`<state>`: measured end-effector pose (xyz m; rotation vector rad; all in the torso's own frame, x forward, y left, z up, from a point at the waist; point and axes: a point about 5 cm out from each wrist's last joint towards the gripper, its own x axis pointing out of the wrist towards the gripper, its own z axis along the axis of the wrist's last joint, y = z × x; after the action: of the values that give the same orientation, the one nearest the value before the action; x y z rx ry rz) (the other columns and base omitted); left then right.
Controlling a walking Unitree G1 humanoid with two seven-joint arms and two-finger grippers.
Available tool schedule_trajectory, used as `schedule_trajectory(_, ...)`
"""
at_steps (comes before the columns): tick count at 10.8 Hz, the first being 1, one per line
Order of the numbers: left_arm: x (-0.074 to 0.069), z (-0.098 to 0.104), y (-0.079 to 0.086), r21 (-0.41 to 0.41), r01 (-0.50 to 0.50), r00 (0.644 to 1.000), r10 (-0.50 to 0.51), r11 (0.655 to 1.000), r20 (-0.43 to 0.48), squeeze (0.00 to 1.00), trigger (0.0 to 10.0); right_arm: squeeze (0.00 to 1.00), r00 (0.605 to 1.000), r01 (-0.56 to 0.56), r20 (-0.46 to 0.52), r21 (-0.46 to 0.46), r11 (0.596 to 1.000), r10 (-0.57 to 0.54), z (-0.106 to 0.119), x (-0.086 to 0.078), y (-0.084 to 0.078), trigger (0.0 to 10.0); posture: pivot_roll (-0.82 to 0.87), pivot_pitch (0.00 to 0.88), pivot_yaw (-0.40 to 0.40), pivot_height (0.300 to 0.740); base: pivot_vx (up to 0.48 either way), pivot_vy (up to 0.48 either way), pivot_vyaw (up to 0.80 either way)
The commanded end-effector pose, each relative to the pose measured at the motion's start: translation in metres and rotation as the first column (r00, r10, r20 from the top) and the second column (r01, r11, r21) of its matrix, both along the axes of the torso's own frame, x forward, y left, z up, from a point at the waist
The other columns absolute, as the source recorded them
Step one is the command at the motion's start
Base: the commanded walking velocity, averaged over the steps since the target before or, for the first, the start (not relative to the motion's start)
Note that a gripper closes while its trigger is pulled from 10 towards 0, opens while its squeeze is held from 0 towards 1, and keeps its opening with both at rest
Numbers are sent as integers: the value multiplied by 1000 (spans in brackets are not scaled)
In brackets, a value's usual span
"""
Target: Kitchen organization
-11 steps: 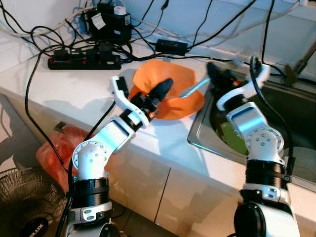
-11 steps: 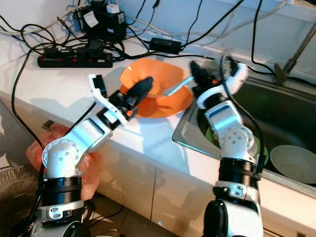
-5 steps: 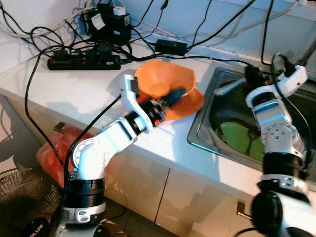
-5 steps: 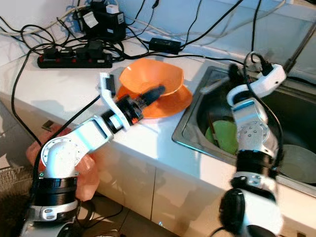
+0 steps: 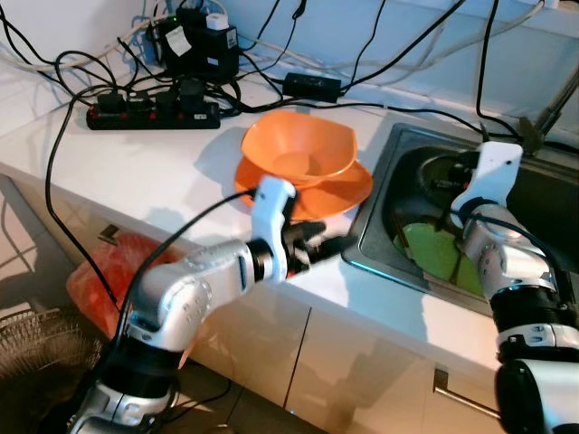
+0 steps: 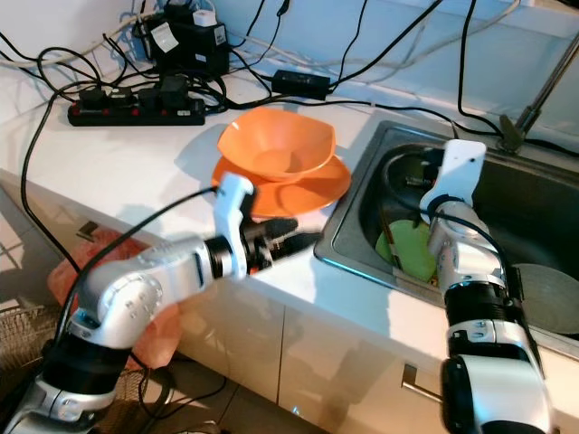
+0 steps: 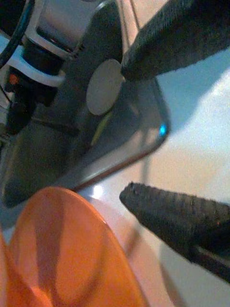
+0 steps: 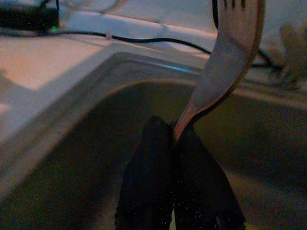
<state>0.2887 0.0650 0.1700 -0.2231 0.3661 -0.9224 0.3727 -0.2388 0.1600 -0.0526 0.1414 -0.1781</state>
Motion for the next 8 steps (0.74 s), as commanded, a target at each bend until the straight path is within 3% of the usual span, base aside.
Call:
schedule_trajectory(1, -3, 0, -1, 21, 20, 999, -21, 1000, 32, 1000, 10000, 0, 999, -11, -45, -34, 999, 9, -11, -3, -3, 0, 79, 9, -29, 740, 0, 0, 0)
schedule_trajectory(5, -5, -5, -3, 63, 48, 997, -52, 997, 61, 1000, 10000, 0, 983, -50, -181, -112, 992, 29, -38, -8, 2, 0, 81, 16, -29, 740, 0, 0, 0)
schedule_trajectory(6, -5, -5, -2, 68, 48, 996, -53, 996, 65, 1000, 10000, 0, 977, -53, -209, -109, 993, 29, -43, -9, 1, 4745, 81, 16, -29, 740, 0, 0, 0)
schedule_trajectory(7, -5, -6, -2, 75, 49, 996, -54, 996, 69, 1000, 10000, 0, 974, -60, -223, -119, 991, 32, -45, -9, 1, 4745, 80, 17, -29, 740, 0, 0, 0)
schedule_trajectory(8, -5, -5, -3, 81, 53, 995, -60, 995, 81, 1000, 10000, 1000, 971, -63, -238, -117, 991, 34, -47, -10, 2, 10000, 80, 15, -28, 740, 0, 0, 0)
